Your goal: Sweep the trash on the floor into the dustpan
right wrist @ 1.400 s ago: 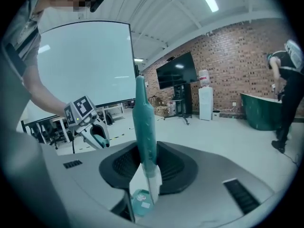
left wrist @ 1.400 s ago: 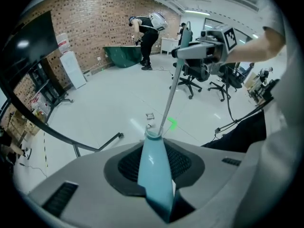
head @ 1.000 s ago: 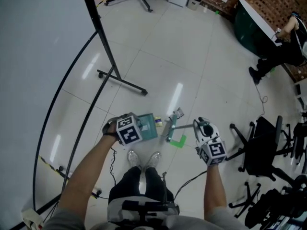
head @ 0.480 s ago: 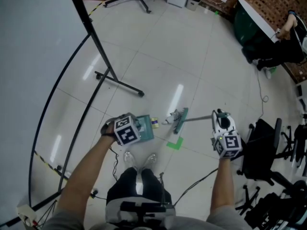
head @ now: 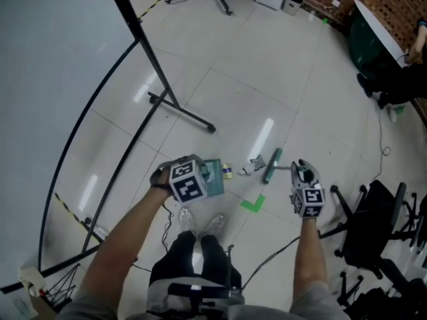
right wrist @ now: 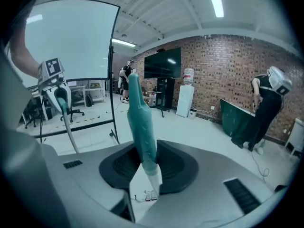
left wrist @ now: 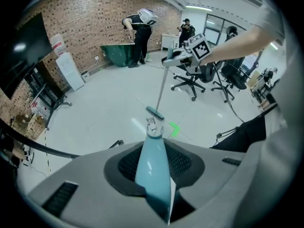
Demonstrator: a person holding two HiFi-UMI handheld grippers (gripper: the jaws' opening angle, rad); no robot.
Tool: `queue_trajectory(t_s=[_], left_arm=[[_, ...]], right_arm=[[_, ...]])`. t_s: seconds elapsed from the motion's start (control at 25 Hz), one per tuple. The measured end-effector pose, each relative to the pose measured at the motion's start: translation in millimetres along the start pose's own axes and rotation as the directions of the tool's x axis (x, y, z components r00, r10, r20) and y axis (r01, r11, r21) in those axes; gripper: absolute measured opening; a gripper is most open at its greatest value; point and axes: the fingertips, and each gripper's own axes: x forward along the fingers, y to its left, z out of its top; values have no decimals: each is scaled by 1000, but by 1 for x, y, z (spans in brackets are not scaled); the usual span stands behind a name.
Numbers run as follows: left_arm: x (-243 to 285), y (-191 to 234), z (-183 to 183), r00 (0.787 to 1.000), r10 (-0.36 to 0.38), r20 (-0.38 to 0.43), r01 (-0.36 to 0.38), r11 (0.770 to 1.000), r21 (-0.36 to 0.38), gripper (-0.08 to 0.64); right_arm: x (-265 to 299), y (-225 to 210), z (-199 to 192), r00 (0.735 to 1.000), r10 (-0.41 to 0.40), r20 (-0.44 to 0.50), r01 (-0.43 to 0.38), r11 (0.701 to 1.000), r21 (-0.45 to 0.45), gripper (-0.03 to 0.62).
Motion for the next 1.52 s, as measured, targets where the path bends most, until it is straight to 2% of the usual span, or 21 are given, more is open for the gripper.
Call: queue_trajectory(t_s=[0.16, 0.32, 0.52, 0.76, 0.96, 1.2, 1.36, 1.52], left_arm=[[0, 1, -5, 1000, -5, -5, 5, 1000, -8, 95], [-1, 4, -5, 1000, -5, -1, 5, 1000, -9, 95], [-3, 8, -8, 1000, -2, -5, 1, 1000, -9, 95], [-2, 7, -10, 1000, -6, 2, 6, 1000, -10, 95], [-4, 5, -13, 1000, -7, 7, 7, 1000, -15, 95], [-5, 4, -19, 1000, -4, 13, 4, 1000, -21, 95], [-5, 2, -21, 1000, -2, 12, 2, 1000, -25, 95], [-6, 0, -26, 1000, 2, 14, -1, 1000, -30, 96]], right_arm=[[0, 22, -11, 998, 67, -6, -67, 997, 42, 98], [-2, 39, -1, 990, 141, 8, -141, 988, 63, 101], [0, 64, 7, 985, 166, 48, -171, 974, 149, 104], [-3, 102, 19, 966, 229, 121, -251, 942, 222, 107], [-4, 129, 30, 944, 275, 183, -320, 899, 300, 107], [-8, 165, 45, 918, 329, 221, -384, 877, 289, 112], [-13, 169, 61, 909, 327, 260, -398, 866, 302, 112], [-17, 179, 74, 889, 348, 299, -437, 840, 323, 107]])
